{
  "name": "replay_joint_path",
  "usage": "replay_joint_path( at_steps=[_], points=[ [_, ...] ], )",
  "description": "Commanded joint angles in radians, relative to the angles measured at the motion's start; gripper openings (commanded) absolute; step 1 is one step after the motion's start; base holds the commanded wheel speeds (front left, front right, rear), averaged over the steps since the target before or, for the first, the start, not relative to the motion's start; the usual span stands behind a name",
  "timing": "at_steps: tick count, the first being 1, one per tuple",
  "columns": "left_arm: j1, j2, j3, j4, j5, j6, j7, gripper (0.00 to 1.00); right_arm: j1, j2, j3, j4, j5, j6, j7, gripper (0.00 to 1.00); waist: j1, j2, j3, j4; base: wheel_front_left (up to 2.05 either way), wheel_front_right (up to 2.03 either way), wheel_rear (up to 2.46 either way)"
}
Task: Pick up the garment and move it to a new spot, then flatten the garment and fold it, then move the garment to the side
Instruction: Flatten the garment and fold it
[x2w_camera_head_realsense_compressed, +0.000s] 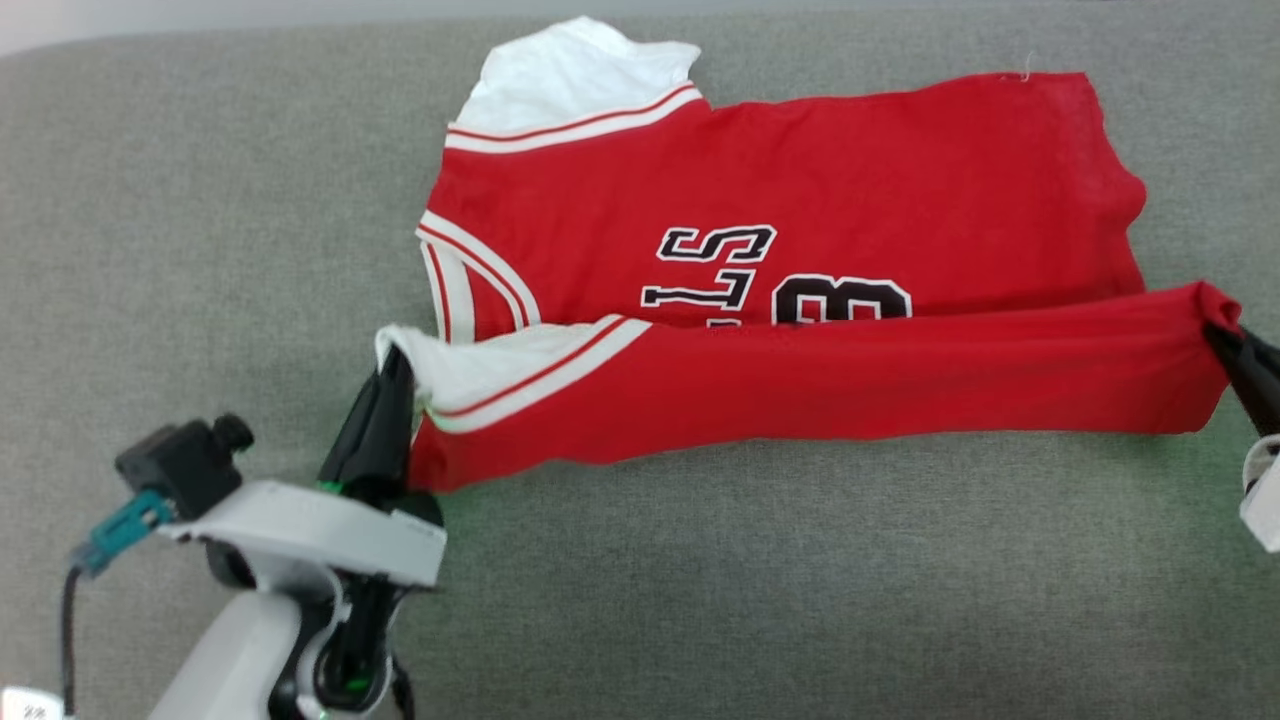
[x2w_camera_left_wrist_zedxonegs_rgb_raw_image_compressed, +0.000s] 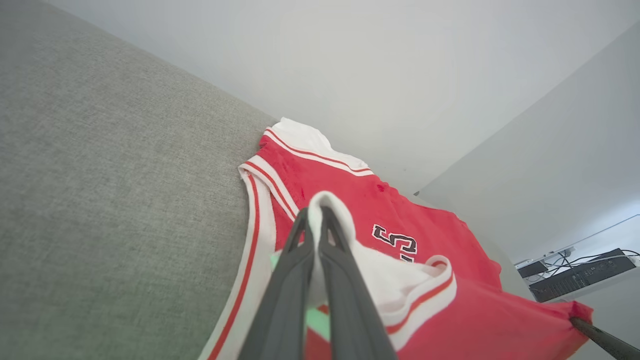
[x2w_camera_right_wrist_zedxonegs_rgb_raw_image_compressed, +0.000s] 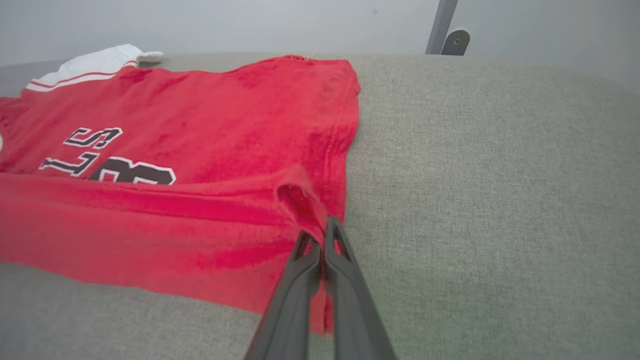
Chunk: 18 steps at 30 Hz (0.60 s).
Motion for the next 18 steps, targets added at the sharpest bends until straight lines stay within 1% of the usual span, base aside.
replay_joint_path(
  at_steps=[1,4,7,8,9,12,16,18],
  points=[
    [-0.020,-0.008,0.003,0.014,0.005,-0.009,-0.006,0.00,-0.016,0.001,-0.006,0.014,-0.007,-0.002,-0.004,0.00,0.0000,0.0000,0.016,0.006,0.00,0.00,0.00],
    [-0.061,-0.036,0.003,0.068,0.009,-0.024,-0.018,0.00,-0.045,0.003,-0.007,0.063,-0.023,-0.002,-0.010,0.00,0.0000,0.0000,0.032,0.013,0.00,0.00,0.00],
    [-0.097,-0.031,-0.022,0.133,0.061,-0.021,-0.023,0.00,-0.065,0.005,0.009,0.099,-0.031,-0.002,-0.021,0.00,0.0000,0.0000,0.053,0.017,0.00,0.00,0.00],
    [-0.104,-0.040,-0.027,0.152,0.068,-0.021,-0.027,0.00,-0.066,0.004,0.015,0.111,-0.035,-0.002,-0.026,0.00,0.0000,0.0000,0.059,0.018,0.00,0.00,0.00],
    [-0.110,-0.051,-0.030,0.171,0.069,-0.026,-0.027,0.00,-0.067,0.002,0.019,0.122,-0.040,-0.002,-0.031,0.00,0.0000,0.0000,0.065,0.019,0.00,0.00,0.00],
    [-0.133,-0.061,-0.034,0.225,0.082,-0.040,-0.032,0.00,-0.078,0.005,0.033,0.158,-0.042,-0.002,-0.047,0.00,0.0000,0.0000,0.079,0.020,0.00,0.00,0.00],
    [-0.144,-0.066,-0.061,0.293,0.119,-0.043,-0.034,0.00,-0.082,0.004,0.063,0.203,-0.048,-0.002,-0.068,0.00,0.0000,0.0000,0.087,0.018,0.00,0.00,0.00],
    [-0.144,-0.054,-0.089,0.330,0.149,-0.031,-0.015,0.00,-0.085,0.003,0.076,0.223,-0.046,-0.002,-0.076,0.00,0.0000,0.0000,0.088,0.018,0.00,0.00,0.00]
  ],
)
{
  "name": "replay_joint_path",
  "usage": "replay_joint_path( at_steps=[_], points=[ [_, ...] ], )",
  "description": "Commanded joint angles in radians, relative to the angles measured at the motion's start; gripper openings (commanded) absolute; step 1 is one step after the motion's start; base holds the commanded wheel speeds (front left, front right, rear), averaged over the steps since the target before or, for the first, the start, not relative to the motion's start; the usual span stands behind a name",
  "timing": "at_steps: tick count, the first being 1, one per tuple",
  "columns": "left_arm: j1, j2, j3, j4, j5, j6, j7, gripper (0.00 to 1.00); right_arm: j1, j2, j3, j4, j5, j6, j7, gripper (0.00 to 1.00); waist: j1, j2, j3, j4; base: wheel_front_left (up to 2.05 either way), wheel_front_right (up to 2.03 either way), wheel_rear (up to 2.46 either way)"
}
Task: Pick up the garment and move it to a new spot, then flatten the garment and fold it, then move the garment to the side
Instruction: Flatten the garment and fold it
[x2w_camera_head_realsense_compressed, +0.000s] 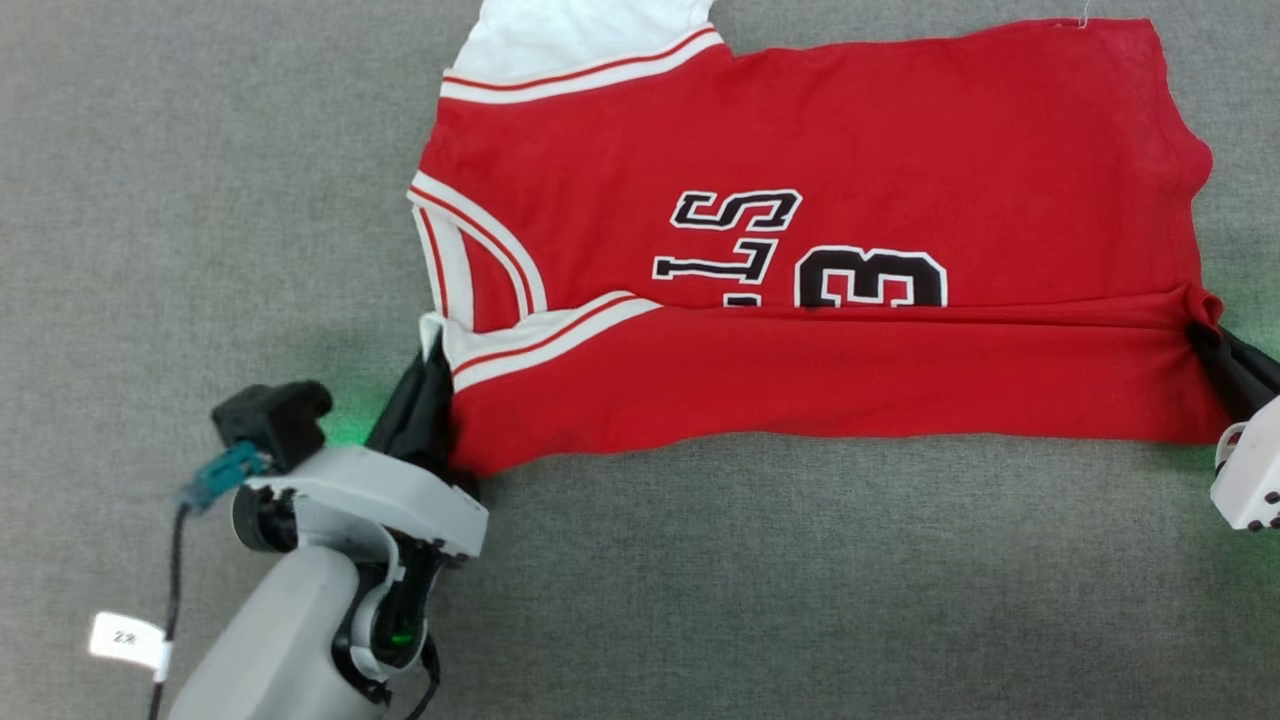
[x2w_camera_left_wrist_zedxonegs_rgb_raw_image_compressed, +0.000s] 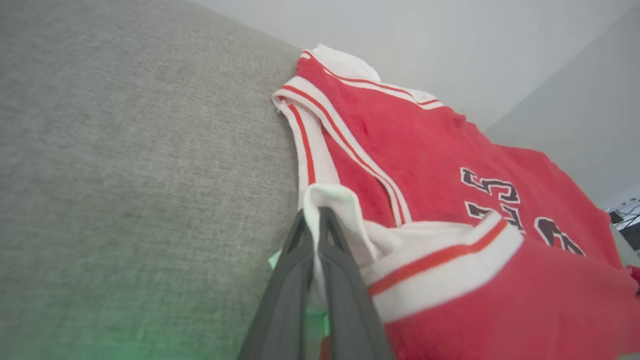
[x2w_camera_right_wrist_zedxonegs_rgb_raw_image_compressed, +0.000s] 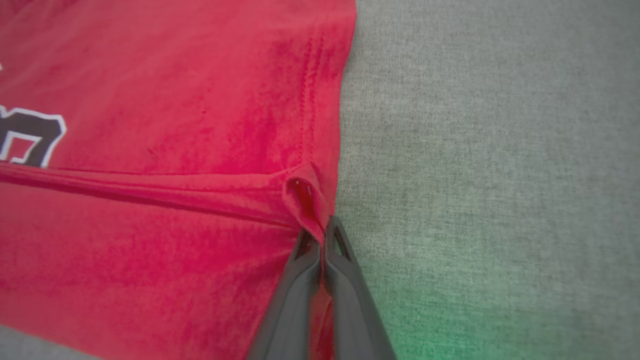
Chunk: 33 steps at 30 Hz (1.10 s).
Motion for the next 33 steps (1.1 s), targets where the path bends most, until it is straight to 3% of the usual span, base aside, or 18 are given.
replay_joint_path(
  at_steps=[1,4,5,6,7,8,9,10,11,17,24,33],
  points=[
    [0.009,0.007,-0.014,0.033,0.009,0.007,0.012,0.00,0.001,0.001,0.014,0.024,-0.004,-0.002,0.000,0.00,0.0000,0.0000,0.000,0.001,0.00,0.00,0.00],
    [0.001,0.000,-0.031,0.058,0.017,0.005,0.024,0.00,-0.003,0.001,0.029,0.045,-0.003,-0.002,-0.011,0.00,0.0000,0.0000,-0.003,0.003,0.00,0.00,0.00],
    [-0.003,-0.001,-0.031,0.061,0.018,0.005,0.023,0.09,-0.005,0.000,0.033,0.051,-0.001,-0.002,-0.014,0.00,0.0000,0.0000,-0.006,0.003,0.00,0.00,0.00],
    [-0.004,-0.001,-0.031,0.064,0.017,0.004,0.023,0.23,-0.006,0.001,0.039,0.057,0.001,-0.002,-0.016,0.00,0.0000,0.0000,-0.011,0.004,0.00,0.00,0.00],
    [-0.005,0.000,-0.032,0.066,0.017,0.004,0.023,0.46,-0.005,0.000,0.044,0.061,0.003,-0.002,-0.021,0.00,0.0000,0.0000,-0.017,0.005,0.00,0.00,0.00],
    [-0.005,0.006,-0.034,0.067,0.026,0.007,0.022,1.00,-0.005,-0.001,0.046,0.063,0.004,-0.002,-0.028,0.20,0.0000,0.0000,-0.024,0.005,0.00,0.00,0.00],
    [-0.007,0.013,-0.036,0.067,0.034,0.014,0.023,1.00,-0.005,-0.001,0.048,0.066,0.005,-0.002,-0.035,0.48,0.0000,0.0000,-0.031,0.006,0.00,0.00,0.00],
    [-0.010,0.021,-0.040,0.064,0.045,0.021,0.024,1.00,-0.004,-0.001,0.048,0.067,0.007,-0.002,-0.040,0.91,0.0000,0.0000,-0.039,0.007,0.00,0.00,0.00],
    [-0.012,0.026,-0.041,0.057,0.051,0.027,0.026,1.00,-0.001,-0.001,0.049,0.068,0.009,-0.002,-0.047,1.00,0.0000,0.0000,-0.047,0.008,0.00,0.00,0.00],
    [-0.001,0.083,-0.045,-0.028,0.102,0.101,0.058,1.00,0.022,-0.007,0.033,0.046,0.020,-0.002,-0.066,1.00,0.0000,0.0000,-0.088,0.019,0.00,0.00,0.00],
    [0.053,0.198,-0.030,-0.283,0.121,0.216,0.192,1.00,0.066,0.000,-0.009,-0.035,0.009,-0.002,-0.062,1.00,0.0000,0.0000,-0.106,0.026,0.00,0.00,0.00],
    [0.097,0.359,-0.082,-0.547,0.013,0.288,0.604,1.00,0.059,0.030,-0.022,-0.150,-0.014,-0.002,-0.026,1.00,0.0000,0.0000,-0.071,0.011,0.00,0.00,0.00]
  ],
)
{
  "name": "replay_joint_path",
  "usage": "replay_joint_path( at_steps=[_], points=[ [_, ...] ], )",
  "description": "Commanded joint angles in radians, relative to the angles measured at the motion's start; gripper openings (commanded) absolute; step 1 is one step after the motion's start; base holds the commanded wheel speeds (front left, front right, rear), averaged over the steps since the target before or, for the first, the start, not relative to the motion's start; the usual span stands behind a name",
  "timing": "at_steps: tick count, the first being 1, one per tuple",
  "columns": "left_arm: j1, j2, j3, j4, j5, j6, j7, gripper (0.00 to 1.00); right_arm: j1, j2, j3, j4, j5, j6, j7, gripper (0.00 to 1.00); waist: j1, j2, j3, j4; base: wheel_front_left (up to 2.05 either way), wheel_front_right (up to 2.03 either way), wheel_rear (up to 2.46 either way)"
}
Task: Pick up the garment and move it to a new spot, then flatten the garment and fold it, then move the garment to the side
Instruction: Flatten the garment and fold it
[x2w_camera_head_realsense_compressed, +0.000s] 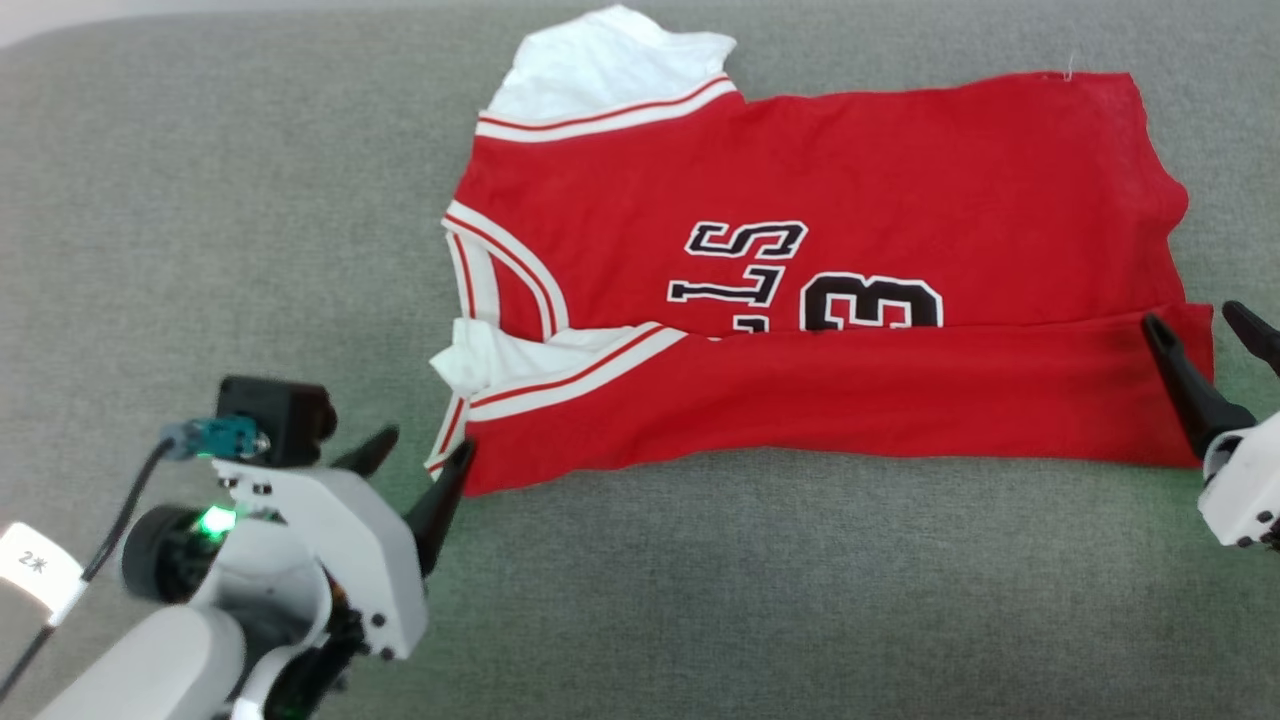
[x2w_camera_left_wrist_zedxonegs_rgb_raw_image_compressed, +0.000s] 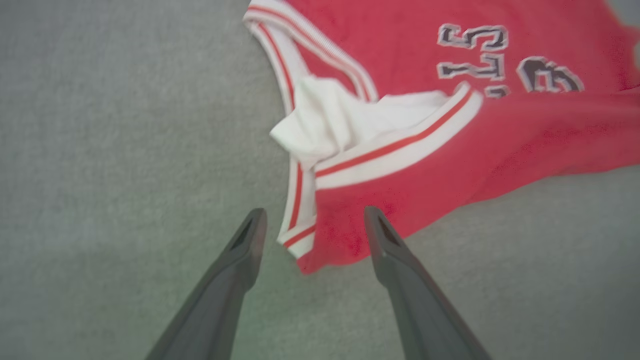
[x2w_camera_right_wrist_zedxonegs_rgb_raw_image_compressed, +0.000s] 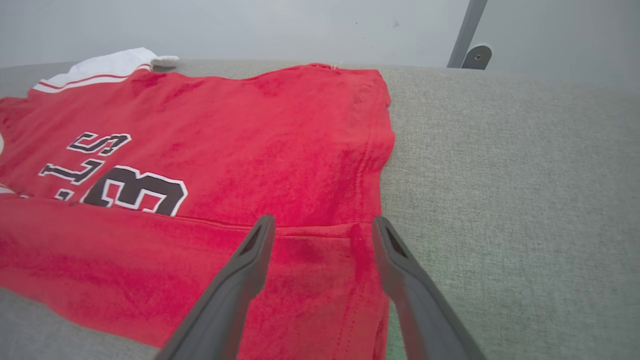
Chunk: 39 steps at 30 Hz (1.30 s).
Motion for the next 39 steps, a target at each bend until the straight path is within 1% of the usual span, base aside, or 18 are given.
replay_joint_path(
  at_steps=[1,2,3,4,6,7,12,21,27,28,29,30,31,34,36,39],
  points=[
    [0.010,0.031,-0.009,-0.016,-0.007,0.018,0.053,1.00,-0.011,0.011,0.003,-0.013,-0.003,-0.002,0.004,1.00,0.0000,-0.0001,0.015,-0.013,0.00,0.00,0.00],
    [0.010,0.048,-0.013,-0.025,-0.007,0.028,0.084,1.00,-0.014,0.017,0.007,-0.019,-0.006,-0.001,0.004,1.00,0.0000,-0.0001,0.021,-0.018,0.00,0.00,0.00],
    [0.008,0.054,-0.017,-0.035,-0.010,0.036,0.105,1.00,-0.015,0.022,0.012,-0.024,-0.008,-0.001,0.005,1.00,0.0000,-0.0001,0.027,-0.022,0.00,0.00,0.00],
    [0.008,0.049,-0.014,-0.041,-0.023,0.046,0.119,1.00,-0.013,0.026,0.016,-0.027,-0.009,-0.001,0.008,1.00,0.0000,-0.0001,0.032,-0.026,0.00,0.00,0.00],
    [0.005,0.058,-0.009,-0.047,-0.023,0.058,0.131,1.00,-0.014,0.029,0.021,-0.033,-0.011,-0.002,0.009,1.00,0.0000,-0.0001,0.045,-0.035,0.00,0.00,0.00],
    [0.006,0.052,-0.010,-0.048,-0.036,0.057,0.139,1.00,-0.013,0.030,0.021,-0.034,-0.011,-0.001,0.009,1.00,0.0000,-0.0001,0.049,-0.037,0.00,0.00,0.00],
    [-0.004,0.043,-0.009,-0.026,-0.056,0.041,0.149,1.00,-0.017,0.030,0.003,-0.043,-0.012,-0.002,0.014,1.00,0.0000,-0.0001,0.075,-0.046,0.00,0.00,0.00],
    [-0.008,-0.012,-0.037,0.084,-0.078,-0.004,0.129,1.00,-0.031,0.020,-0.006,-0.070,-0.017,-0.002,0.036,1.00,0.0000,-0.0001,0.101,-0.054,0.00,0.00,0.00],
    [0.000,-0.037,-0.050,0.116,-0.097,-0.028,0.127,1.00,-0.029,0.018,-0.012,-0.083,-0.022,-0.002,0.052,1.00,0.0000,-0.0001,0.096,-0.056,0.00,0.00,0.00],
    [0.002,-0.037,-0.058,0.116,-0.098,-0.034,0.134,0.73,-0.027,0.017,-0.013,-0.085,-0.022,-0.002,0.055,1.00,0.0000,-0.0001,0.095,-0.055,0.00,0.00,0.00],
    [0.002,-0.039,-0.060,0.116,-0.100,-0.036,0.136,0.40,-0.026,0.015,-0.016,-0.086,-0.021,-0.001,0.057,1.00,0.0000,-0.0001,0.094,-0.055,0.00,0.00,0.00],
    [0.002,-0.042,-0.061,0.116,-0.103,-0.039,0.136,0.14,-0.025,0.013,-0.018,-0.087,-0.020,-0.001,0.060,1.00,0.0000,-0.0001,0.094,-0.055,0.00,0.00,0.00],
    [0.001,-0.042,-0.064,0.116,-0.106,-0.045,0.140,0.00,-0.024,0.011,-0.018,-0.089,-0.021,-0.002,0.065,1.00,0.0000,-0.0001,0.094,-0.055,0.00,0.00,0.00],
    [0.001,-0.044,-0.069,0.116,-0.105,-0.052,0.138,0.00,-0.015,0.005,-0.014,-0.094,-0.023,-0.002,0.085,1.00,0.0000,-0.0001,0.092,-0.055,0.00,0.00,0.00],
    [0.000,-0.040,-0.072,0.119,-0.098,-0.056,0.133,0.00,-0.008,-0.003,-0.005,-0.098,-0.018,-0.001,0.111,1.00,0.0000,-0.0001,0.090,-0.055,0.00,0.00,0.00],
    [0.001,-0.049,-0.076,0.123,-0.095,-0.059,0.127,0.00,-0.003,-0.019,0.003,-0.105,-0.004,-0.001,0.159,1.00,0.0000,-0.0001,0.086,-0.054,0.00,0.00,0.00]
  ],
)
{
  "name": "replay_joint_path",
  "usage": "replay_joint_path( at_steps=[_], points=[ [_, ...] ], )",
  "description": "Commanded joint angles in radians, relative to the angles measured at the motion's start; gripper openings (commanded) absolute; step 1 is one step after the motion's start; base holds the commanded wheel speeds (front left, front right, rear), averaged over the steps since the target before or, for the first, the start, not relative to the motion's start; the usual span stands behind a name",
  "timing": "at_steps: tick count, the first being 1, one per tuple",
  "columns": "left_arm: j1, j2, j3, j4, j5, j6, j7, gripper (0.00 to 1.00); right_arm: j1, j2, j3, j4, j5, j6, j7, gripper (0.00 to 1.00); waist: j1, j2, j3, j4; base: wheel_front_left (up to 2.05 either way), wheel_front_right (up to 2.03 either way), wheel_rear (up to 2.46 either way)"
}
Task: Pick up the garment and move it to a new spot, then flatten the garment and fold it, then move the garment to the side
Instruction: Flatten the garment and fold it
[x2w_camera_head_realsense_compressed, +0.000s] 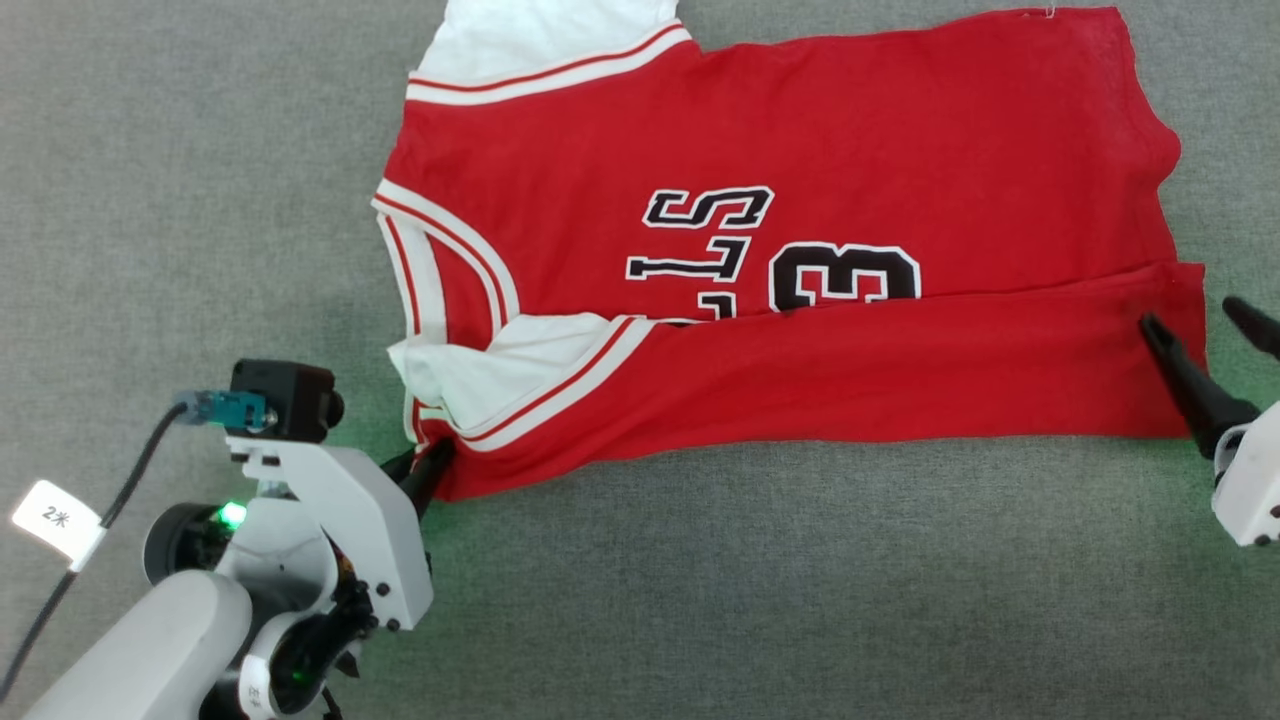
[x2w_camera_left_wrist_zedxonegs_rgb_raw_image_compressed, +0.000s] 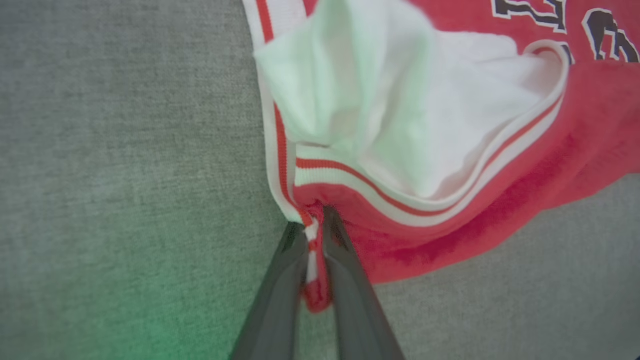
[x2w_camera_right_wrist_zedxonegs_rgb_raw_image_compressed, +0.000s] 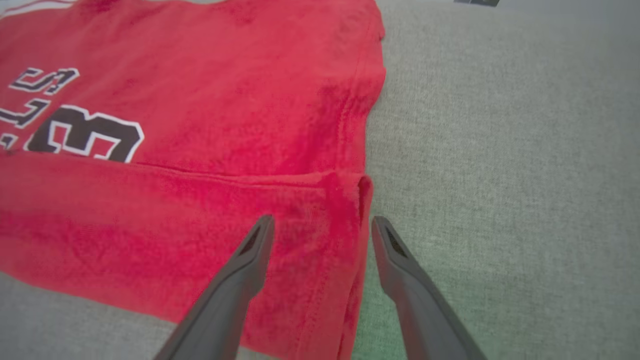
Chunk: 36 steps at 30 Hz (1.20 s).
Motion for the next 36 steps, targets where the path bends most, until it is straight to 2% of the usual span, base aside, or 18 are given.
replay_joint_path(
  at_steps=[1,9,13,19,20,21,23,36],
  points=[
    [0.034,-0.022,-0.045,0.027,0.000,-0.007,0.016,0.00,0.016,-0.015,0.009,-0.007,0.012,-0.001,0.043,1.00,0.0000,0.0000,-0.004,0.002,0.00,0.00,0.00],
    [0.030,-0.040,-0.051,0.043,0.004,-0.014,-0.002,0.00,0.031,-0.052,0.015,-0.015,0.025,-0.001,0.215,1.00,0.0000,0.0000,-0.010,0.019,0.00,0.00,0.00],
    [0.026,-0.049,-0.057,0.048,0.007,-0.017,-0.006,0.00,0.030,-0.069,0.010,0.018,-0.018,-0.001,0.281,1.00,0.0000,0.0000,-0.011,0.029,0.00,0.00,0.00],
    [0.019,-0.052,-0.057,0.059,0.006,-0.024,-0.014,0.00,0.045,-0.046,0.017,0.068,-0.021,-0.001,0.339,1.00,0.0000,0.0000,-0.014,0.040,0.00,0.00,0.00],
    [0.017,-0.052,-0.056,0.062,0.006,-0.026,-0.015,0.00,0.046,-0.046,0.023,0.070,-0.020,-0.001,0.344,0.87,0.0000,0.0000,-0.014,0.040,0.00,0.00,0.00],
    [0.017,-0.053,-0.055,0.065,0.005,-0.029,-0.017,0.00,0.046,-0.046,0.026,0.071,-0.020,-0.001,0.346,0.47,0.0000,0.0000,-0.014,0.040,0.00,0.00,0.00],
    [0.014,-0.055,-0.054,0.070,0.004,-0.031,-0.021,0.00,0.046,-0.040,0.032,0.075,-0.011,-0.001,0.351,0.00,0.0000,0.0000,-0.013,0.040,0.00,0.00,0.00],
    [0.049,-0.044,-0.041,0.078,-0.014,-0.042,-0.045,0.00,0.090,-0.042,0.023,0.079,0.017,-0.002,0.358,0.00,0.0000,0.0000,-0.075,0.036,0.00,0.00,0.00]
  ],
)
